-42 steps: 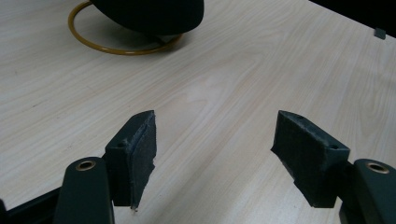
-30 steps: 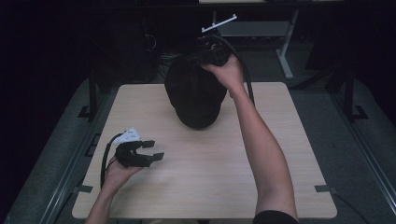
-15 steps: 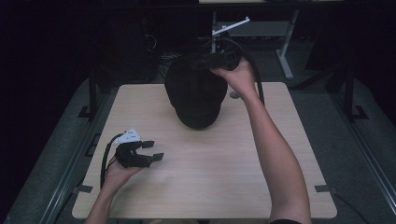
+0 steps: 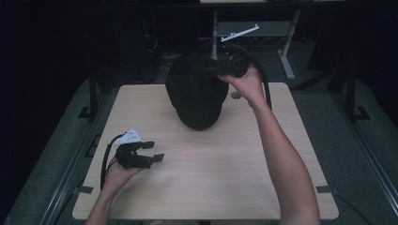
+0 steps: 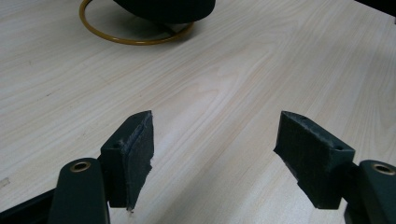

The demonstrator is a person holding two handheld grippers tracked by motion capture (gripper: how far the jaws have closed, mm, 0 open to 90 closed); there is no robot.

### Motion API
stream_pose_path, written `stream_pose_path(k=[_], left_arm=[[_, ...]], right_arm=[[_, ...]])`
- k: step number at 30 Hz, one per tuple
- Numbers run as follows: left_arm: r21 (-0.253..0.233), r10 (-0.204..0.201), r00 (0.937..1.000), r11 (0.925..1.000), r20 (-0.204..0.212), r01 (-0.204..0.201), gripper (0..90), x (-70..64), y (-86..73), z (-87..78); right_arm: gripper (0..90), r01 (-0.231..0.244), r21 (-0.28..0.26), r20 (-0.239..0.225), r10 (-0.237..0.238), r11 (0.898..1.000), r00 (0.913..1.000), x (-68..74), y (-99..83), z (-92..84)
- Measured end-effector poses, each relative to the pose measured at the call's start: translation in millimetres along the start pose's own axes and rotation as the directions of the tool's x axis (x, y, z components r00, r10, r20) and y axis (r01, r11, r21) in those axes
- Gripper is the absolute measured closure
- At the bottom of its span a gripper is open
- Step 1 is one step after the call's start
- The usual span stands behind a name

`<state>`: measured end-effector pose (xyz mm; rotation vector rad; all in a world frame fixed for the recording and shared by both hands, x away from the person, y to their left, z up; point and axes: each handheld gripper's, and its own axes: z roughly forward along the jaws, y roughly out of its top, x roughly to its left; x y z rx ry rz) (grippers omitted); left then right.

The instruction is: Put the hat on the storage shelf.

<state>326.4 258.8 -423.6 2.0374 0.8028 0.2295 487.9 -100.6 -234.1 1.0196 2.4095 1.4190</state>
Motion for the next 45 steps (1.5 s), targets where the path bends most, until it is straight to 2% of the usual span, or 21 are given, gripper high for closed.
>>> stream_pose_path(k=[11,24,30,36,41,45], left_arm=[[0.014,0.005,1.0000,0.9999,0.004,-0.005,27.1,-1.3,-0.4,2.9],[0.022,0.011,0.9999,0.9997,0.000,-0.011,27.0,-0.4,-0.8,3.4],[0.012,-0.001,1.0000,0.9999,-0.001,0.001,27.0,-0.9,-0.9,3.6],[0.016,0.010,0.9999,0.9998,-0.006,-0.010,27.0,-0.8,-0.9,4.3],[0.015,0.008,0.9999,0.9999,-0.009,-0.007,27.0,-0.8,-1.4,4.3],[0.017,0.013,0.9999,0.9998,-0.010,-0.013,27.0,-0.7,-1.4,4.6]], right_arm=[[26.0,-0.007,0.027,-0.007,0.007,1.000,0.9999,-3.4,-20.6,-7.7],[24.9,-0.014,0.052,-0.014,0.015,0.999,0.9998,-4.0,-34.7,-14.6],[24.6,-0.016,0.048,-0.017,0.017,0.999,0.9997,-4.4,-38.7,-17.9],[23.5,-0.015,0.043,-0.020,0.016,0.999,0.9997,-4.4,-46.9,-23.0],[23.1,-0.037,0.027,-0.033,0.038,0.999,0.9988,-5.0,-56.3,-28.9],[22.5,-0.042,0.038,-0.027,0.043,0.998,0.9987,-6.3,-62.8,-30.5]])
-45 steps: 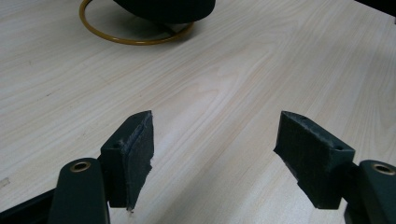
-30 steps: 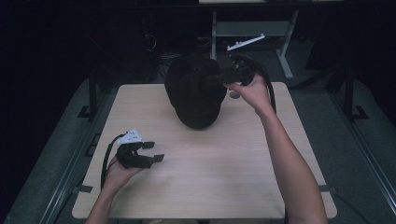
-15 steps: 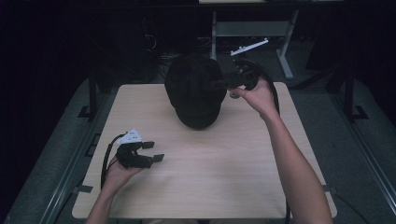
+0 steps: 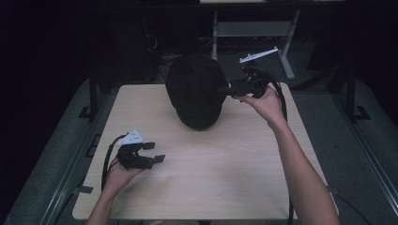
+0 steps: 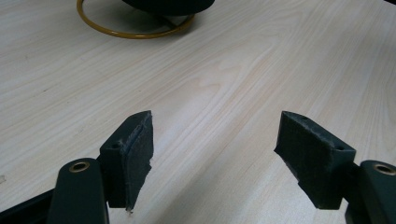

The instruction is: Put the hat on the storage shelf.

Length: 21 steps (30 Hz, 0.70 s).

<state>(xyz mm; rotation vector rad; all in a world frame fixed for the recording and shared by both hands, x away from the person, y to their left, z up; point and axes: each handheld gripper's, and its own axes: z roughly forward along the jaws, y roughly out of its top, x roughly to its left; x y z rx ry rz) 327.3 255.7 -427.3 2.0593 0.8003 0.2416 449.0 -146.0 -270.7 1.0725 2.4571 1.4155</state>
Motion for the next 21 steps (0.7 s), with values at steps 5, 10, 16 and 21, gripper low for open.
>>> stream_pose_path(k=[5,10,16,21], left_arm=[[0.005,-0.005,1.0000,1.0000,0.001,0.005,26.9,-0.2,-0.5,0.8],[0.013,0.007,1.0000,0.9999,-0.003,-0.007,27.0,-0.5,-0.5,1.0],[0.010,0.007,0.9999,0.9999,-0.011,-0.007,27.0,-0.5,-0.7,0.9],[0.007,0.006,0.9998,1.0000,-0.018,-0.006,27.0,-0.1,-0.9,0.4]], right_arm=[[22.6,-0.001,0.013,0.000,0.001,1.000,1.0000,-0.4,-9.1,-1.4],[22.6,-0.010,0.021,0.001,0.010,1.000,0.9999,-1.9,-19.2,-5.1],[22.4,-0.019,0.015,0.012,0.019,1.000,0.9998,-3.2,-29.5,-12.6],[22.4,-0.029,0.010,0.010,0.029,1.000,0.9995,-3.0,-36.6,-17.9]])
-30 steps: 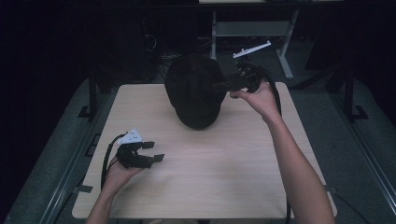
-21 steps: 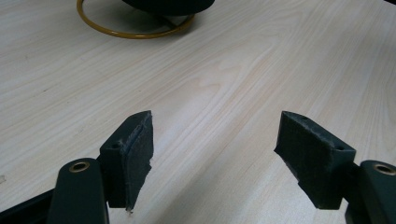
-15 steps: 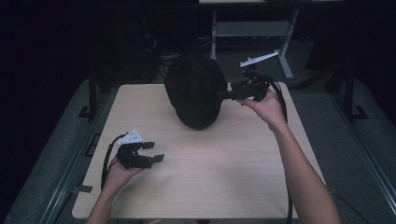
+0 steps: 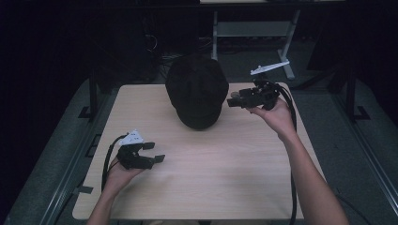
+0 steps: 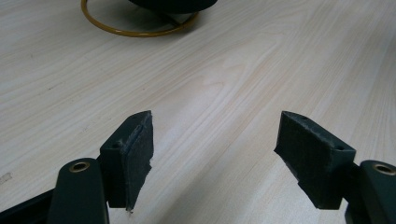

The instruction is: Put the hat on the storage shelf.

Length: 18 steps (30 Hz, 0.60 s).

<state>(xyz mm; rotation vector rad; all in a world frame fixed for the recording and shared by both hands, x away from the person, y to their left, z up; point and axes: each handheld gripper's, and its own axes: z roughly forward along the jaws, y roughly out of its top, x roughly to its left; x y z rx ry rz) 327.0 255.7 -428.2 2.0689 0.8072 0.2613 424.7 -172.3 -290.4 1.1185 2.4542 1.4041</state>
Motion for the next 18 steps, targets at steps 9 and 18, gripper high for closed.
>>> stream_pose_path(k=[9,18], left_arm=[[0.009,-0.005,1.0000,0.9999,0.006,0.005,27.0,-0.3,-0.3,0.9],[0.005,-0.012,0.9999,0.9999,0.006,0.012,27.0,-0.2,-1.2,0.9]], right_arm=[[21.9,-0.010,-0.003,0.009,0.010,1.000,0.9999,-1.2,-14.9,-6.6],[21.8,-0.030,0.005,0.012,0.030,1.000,0.9995,-4.7,-34.9,-9.2]])
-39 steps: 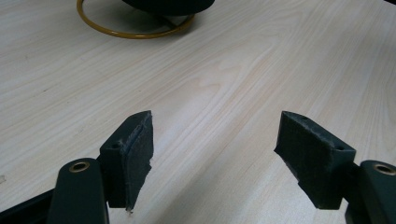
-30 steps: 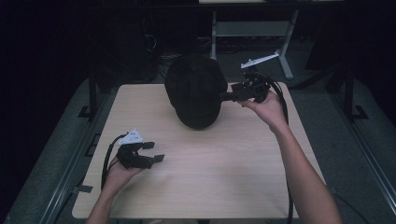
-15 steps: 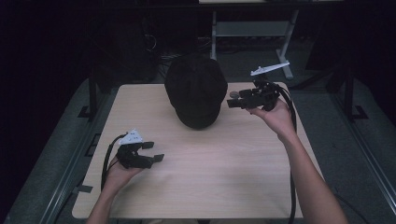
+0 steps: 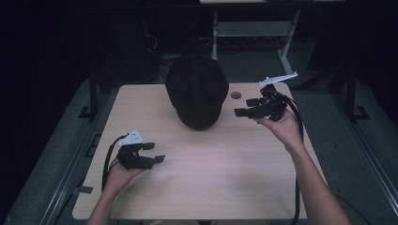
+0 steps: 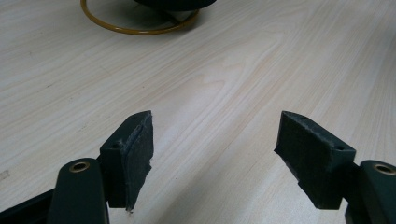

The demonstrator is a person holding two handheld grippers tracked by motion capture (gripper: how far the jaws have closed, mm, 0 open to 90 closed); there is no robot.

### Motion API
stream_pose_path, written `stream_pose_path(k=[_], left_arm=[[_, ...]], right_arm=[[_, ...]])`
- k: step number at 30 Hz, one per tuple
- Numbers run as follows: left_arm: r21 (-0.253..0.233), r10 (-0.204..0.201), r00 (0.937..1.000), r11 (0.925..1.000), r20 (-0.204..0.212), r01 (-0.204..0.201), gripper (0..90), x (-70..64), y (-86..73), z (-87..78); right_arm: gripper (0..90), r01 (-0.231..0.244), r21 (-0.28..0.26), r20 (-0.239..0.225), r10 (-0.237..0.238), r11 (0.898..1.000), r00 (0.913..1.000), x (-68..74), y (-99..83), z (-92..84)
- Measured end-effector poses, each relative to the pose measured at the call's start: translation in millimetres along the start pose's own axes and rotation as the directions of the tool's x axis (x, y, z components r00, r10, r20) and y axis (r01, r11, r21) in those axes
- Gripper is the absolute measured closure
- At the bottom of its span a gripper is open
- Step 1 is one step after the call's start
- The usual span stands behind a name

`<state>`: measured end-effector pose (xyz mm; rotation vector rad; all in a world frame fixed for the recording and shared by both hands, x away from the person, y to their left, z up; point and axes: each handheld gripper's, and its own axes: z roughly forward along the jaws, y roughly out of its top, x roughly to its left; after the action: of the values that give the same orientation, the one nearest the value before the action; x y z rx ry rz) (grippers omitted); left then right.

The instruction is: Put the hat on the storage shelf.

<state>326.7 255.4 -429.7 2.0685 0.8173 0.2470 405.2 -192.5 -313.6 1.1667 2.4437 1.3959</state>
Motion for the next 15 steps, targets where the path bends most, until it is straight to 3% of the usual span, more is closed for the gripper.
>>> stream_pose_path(k=[15], left_arm=[[-0.003,0.006,1.0000,1.0000,-0.004,-0.006,27.0,-0.7,0.1,0.6]], right_arm=[[21.7,-0.036,-0.014,-0.001,0.036,0.999,0.9994,-4.3,-28.3,-16.0]])
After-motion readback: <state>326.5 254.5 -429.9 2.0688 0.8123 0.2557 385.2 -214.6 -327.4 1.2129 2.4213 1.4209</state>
